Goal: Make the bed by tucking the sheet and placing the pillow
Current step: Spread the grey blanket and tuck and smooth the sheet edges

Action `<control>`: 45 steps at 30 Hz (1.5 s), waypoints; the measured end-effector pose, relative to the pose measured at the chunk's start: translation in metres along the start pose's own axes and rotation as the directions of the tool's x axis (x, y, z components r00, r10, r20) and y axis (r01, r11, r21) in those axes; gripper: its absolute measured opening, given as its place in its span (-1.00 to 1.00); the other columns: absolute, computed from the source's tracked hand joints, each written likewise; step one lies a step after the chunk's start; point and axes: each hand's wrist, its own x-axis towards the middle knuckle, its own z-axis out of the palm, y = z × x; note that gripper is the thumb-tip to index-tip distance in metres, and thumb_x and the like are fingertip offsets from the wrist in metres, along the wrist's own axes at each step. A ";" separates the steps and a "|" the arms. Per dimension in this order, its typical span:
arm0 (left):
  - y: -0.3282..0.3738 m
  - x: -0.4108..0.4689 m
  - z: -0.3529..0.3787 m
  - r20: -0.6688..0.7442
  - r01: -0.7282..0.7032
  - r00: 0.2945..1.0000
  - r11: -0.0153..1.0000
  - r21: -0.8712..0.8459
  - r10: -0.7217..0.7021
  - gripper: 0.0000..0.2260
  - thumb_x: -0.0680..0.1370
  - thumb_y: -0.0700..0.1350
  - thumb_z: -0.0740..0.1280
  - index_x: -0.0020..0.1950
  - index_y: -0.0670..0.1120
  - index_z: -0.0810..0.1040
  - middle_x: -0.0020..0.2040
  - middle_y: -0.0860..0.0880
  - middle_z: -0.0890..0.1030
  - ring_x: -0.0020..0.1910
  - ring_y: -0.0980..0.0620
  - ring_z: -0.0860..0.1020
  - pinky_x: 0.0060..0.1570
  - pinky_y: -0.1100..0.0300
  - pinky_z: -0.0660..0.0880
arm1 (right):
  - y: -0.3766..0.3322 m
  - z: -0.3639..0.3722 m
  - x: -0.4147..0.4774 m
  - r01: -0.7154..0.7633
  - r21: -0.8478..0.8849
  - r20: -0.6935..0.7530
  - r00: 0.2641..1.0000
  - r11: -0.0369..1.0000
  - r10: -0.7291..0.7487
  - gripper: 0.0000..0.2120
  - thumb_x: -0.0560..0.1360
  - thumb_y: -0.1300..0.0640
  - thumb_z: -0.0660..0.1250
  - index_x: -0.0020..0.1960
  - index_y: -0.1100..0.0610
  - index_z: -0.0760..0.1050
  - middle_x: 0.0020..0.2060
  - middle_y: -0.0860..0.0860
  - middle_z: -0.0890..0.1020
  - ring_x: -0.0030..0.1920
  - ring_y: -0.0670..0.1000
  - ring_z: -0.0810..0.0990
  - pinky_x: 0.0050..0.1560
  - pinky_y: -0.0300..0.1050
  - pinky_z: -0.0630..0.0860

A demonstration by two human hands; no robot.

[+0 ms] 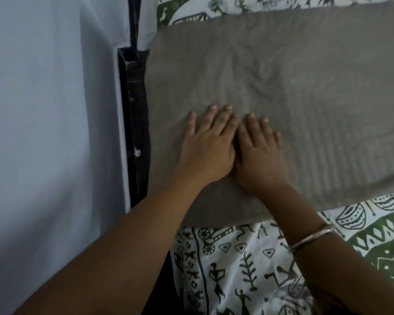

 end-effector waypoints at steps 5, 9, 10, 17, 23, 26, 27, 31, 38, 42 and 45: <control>-0.012 0.026 -0.003 0.006 0.006 1.000 0.982 0.188 -0.007 -0.41 0.51 0.18 -0.03 0.52 0.03 0.12 0.56 -0.04 0.06 0.51 -0.22 0.00 0.35 -0.35 -0.08 | 0.038 -0.007 0.016 0.085 -0.074 0.024 0.996 0.994 -0.084 -0.37 0.56 -0.27 -0.01 0.55 -0.06 -0.05 0.54 0.01 0.00 0.53 0.10 -0.08 0.46 0.12 -0.19; -0.008 0.035 -0.002 0.061 -0.120 0.992 0.955 0.270 0.107 -0.39 0.50 0.23 -0.05 0.51 0.03 0.20 0.53 -0.04 0.16 0.49 -0.21 0.13 0.32 -0.40 -0.05 | 0.064 -0.010 0.016 -0.189 -0.048 -0.026 0.982 0.981 0.188 -0.30 0.49 -0.39 -0.19 0.54 -0.12 -0.15 0.54 -0.03 -0.13 0.52 0.16 -0.19 0.42 0.24 -0.26; -0.004 0.041 -0.003 0.065 -0.149 0.988 0.954 0.261 0.137 -0.39 0.50 0.23 -0.02 0.50 0.01 0.22 0.52 -0.06 0.19 0.48 -0.22 0.17 0.31 -0.40 -0.02 | 0.068 -0.010 0.016 -0.248 -0.008 -0.026 0.969 0.969 0.247 -0.28 0.48 -0.40 -0.19 0.54 -0.10 -0.18 0.54 0.02 -0.16 0.52 0.19 -0.21 0.42 0.25 -0.25; 0.053 0.107 0.003 0.140 -0.408 0.912 0.894 0.186 0.387 -0.40 0.45 0.15 0.07 0.49 0.04 0.26 0.49 -0.03 0.27 0.45 -0.20 0.24 0.30 -0.41 0.08 | 0.114 -0.024 0.026 -0.005 -0.064 0.013 1.000 0.998 0.006 -0.34 0.45 -0.31 0.03 0.45 -0.01 0.30 0.47 0.07 0.26 0.46 0.23 0.21 0.31 0.46 0.16; 0.093 0.190 0.003 0.163 -0.532 0.847 0.817 0.223 0.506 -0.39 0.47 0.23 0.03 0.50 0.06 0.22 0.53 -0.04 0.17 0.47 -0.23 0.16 0.27 -0.46 -0.07 | 0.162 -0.032 0.042 -0.405 -0.008 -0.061 0.913 0.914 0.404 -0.29 0.41 -0.48 -0.10 0.47 -0.29 -0.22 0.52 -0.10 -0.07 0.53 0.19 -0.10 0.35 0.47 -0.15; 0.106 0.225 0.001 0.227 -0.607 0.794 0.761 0.230 0.564 -0.37 0.48 0.26 0.07 0.52 0.12 0.10 0.55 -0.04 0.08 0.49 -0.22 0.11 0.27 -0.46 -0.05 | 0.179 -0.035 0.047 -0.587 0.047 -0.071 0.805 0.808 0.589 -0.30 0.38 -0.53 -0.16 0.46 -0.36 -0.21 0.54 -0.11 -0.08 0.52 0.22 -0.12 0.30 0.51 -0.14; 0.108 0.237 0.001 0.239 -0.620 0.784 0.747 0.240 0.573 -0.35 0.48 0.30 0.04 0.53 0.15 0.01 0.56 -0.03 0.00 0.51 -0.21 0.03 0.28 -0.45 -0.10 | 0.192 -0.037 0.048 -0.660 0.068 -0.072 0.745 0.748 0.664 -0.30 0.36 -0.55 -0.18 0.45 -0.38 -0.21 0.54 -0.11 -0.09 0.52 0.24 -0.13 0.29 0.52 -0.13; 0.130 0.275 0.006 0.278 -0.702 0.712 0.653 0.285 0.645 -0.29 0.42 0.40 -0.15 0.51 0.18 -0.22 0.56 -0.02 -0.17 0.50 -0.26 -0.18 0.25 -0.45 -0.25 | 0.245 -0.044 0.056 -0.808 0.144 -0.020 0.575 0.572 0.818 -0.17 0.23 -0.64 -0.15 0.41 -0.42 -0.31 0.53 -0.13 -0.21 0.49 0.28 -0.28 0.24 0.59 -0.17; 0.187 0.319 0.021 0.388 -0.846 0.531 0.444 0.296 0.753 -0.24 0.35 0.35 -0.21 0.47 0.12 -0.39 0.54 -0.05 -0.30 0.48 -0.25 -0.28 0.21 -0.48 -0.32 | 0.254 -0.039 0.067 -0.822 0.159 -0.026 0.550 0.547 0.835 -0.11 0.18 -0.66 -0.14 0.41 -0.41 -0.34 0.53 -0.10 -0.23 0.44 0.35 -0.38 0.15 0.62 -0.28; 0.188 0.329 0.022 0.383 -0.867 0.498 0.453 0.207 0.778 -0.26 0.35 0.22 -0.03 0.47 0.19 -0.28 0.56 0.01 -0.15 0.53 -0.17 -0.11 0.28 -0.42 -0.24 | 0.255 -0.036 0.070 -0.818 0.179 -0.064 0.544 0.546 0.836 -0.14 0.22 -0.63 -0.11 0.43 -0.39 -0.30 0.53 -0.10 -0.23 0.44 0.36 -0.37 0.14 0.61 -0.33; 0.192 0.324 0.021 0.364 -0.854 0.521 0.468 0.229 0.772 -0.35 0.43 0.19 0.05 0.52 0.14 0.03 0.55 -0.02 0.10 0.50 -0.19 0.10 0.29 -0.42 -0.09 | 0.255 -0.035 0.071 -0.814 0.197 -0.106 0.537 0.547 0.837 -0.18 0.28 -0.58 -0.07 0.47 -0.35 -0.17 0.55 -0.07 -0.11 0.46 0.38 -0.26 0.16 0.63 -0.30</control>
